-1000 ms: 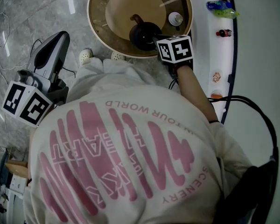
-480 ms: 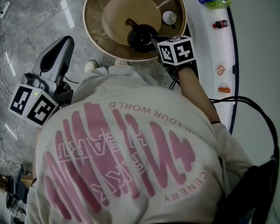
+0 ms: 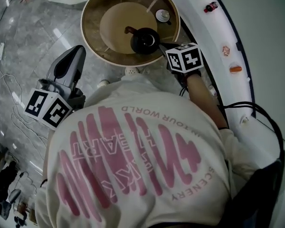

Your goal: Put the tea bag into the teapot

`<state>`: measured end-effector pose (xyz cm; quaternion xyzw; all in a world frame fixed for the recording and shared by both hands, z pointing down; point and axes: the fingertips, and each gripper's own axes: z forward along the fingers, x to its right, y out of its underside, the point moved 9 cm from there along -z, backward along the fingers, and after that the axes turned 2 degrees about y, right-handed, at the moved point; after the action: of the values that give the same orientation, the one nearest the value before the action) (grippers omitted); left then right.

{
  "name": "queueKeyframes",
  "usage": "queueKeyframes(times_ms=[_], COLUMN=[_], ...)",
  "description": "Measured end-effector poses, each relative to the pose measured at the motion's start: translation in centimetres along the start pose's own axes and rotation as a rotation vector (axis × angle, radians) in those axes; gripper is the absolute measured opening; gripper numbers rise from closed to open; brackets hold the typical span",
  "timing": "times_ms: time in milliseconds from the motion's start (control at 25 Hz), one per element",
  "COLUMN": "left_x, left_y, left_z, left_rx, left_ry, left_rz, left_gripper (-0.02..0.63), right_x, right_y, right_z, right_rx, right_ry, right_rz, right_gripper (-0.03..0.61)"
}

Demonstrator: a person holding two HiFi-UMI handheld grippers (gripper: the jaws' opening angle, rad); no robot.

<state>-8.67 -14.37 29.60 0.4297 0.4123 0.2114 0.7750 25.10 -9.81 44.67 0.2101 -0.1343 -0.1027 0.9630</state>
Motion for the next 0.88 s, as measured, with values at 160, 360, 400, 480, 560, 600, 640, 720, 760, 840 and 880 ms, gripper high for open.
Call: queueKeyframes(times_ms=[160, 360, 400, 480, 560, 600, 640, 720, 760, 840, 880], left_x=[-1.3, -1.9, -2.1, -2.5, -2.6, -2.6, -2.7, -2.8, -2.9, -3.0, -3.1], left_y=[-0.8, -1.2, -1.3, -1.6, -1.5, -1.3, -1.2, -0.9, -0.7, -0.7, -0.7], left_z=[-1.2, -2.8, -2.9, -3.1, -3.6, -4.0, -4.5, -5.4, -5.9, -6.5, -6.7], left_rx=[-0.026, -0.044, -0.046, -0.048, -0.051, -0.049, -0.048, -0.047, -0.048, -0.055, -0.056], left_ry=[0.06, 0.124, 0.145, 0.186, 0.211, 0.219, 0.227, 0.244, 0.254, 0.272, 0.282], left_rz=[0.023, 0.041, 0.049, 0.068, 0.075, 0.075, 0.076, 0.079, 0.082, 0.09, 0.093], left_gripper=[0.014, 0.014, 0.014, 0.014, 0.014, 0.014, 0.014, 0.014, 0.014, 0.014, 0.014], right_x=[-2.3, -5.4, -6.0, -7.0, -8.1, -8.7, -9.3, -10.7, -11.4, -12.4, -12.8], right_y=[0.6, 0.9, 0.9, 1.1, 1.6, 1.9, 2.2, 2.7, 2.9, 3.2, 3.3], right_z=[-1.5, -3.3, -3.7, -4.3, -4.9, -5.2, -5.5, -6.0, -6.4, -7.2, -7.6], right_rx=[0.13, 0.31, 0.341, 0.394, 0.429, 0.446, 0.467, 0.523, 0.561, 0.667, 0.728], right_ry=[0.012, -0.027, -0.029, -0.018, -0.016, -0.02, -0.025, -0.051, -0.074, -0.132, -0.166], right_rz=[0.124, 0.271, 0.295, 0.33, 0.35, 0.36, 0.372, 0.41, 0.434, 0.486, 0.515], right_gripper=[0.006, 0.006, 0.006, 0.006, 0.006, 0.006, 0.006, 0.006, 0.006, 0.001, -0.002])
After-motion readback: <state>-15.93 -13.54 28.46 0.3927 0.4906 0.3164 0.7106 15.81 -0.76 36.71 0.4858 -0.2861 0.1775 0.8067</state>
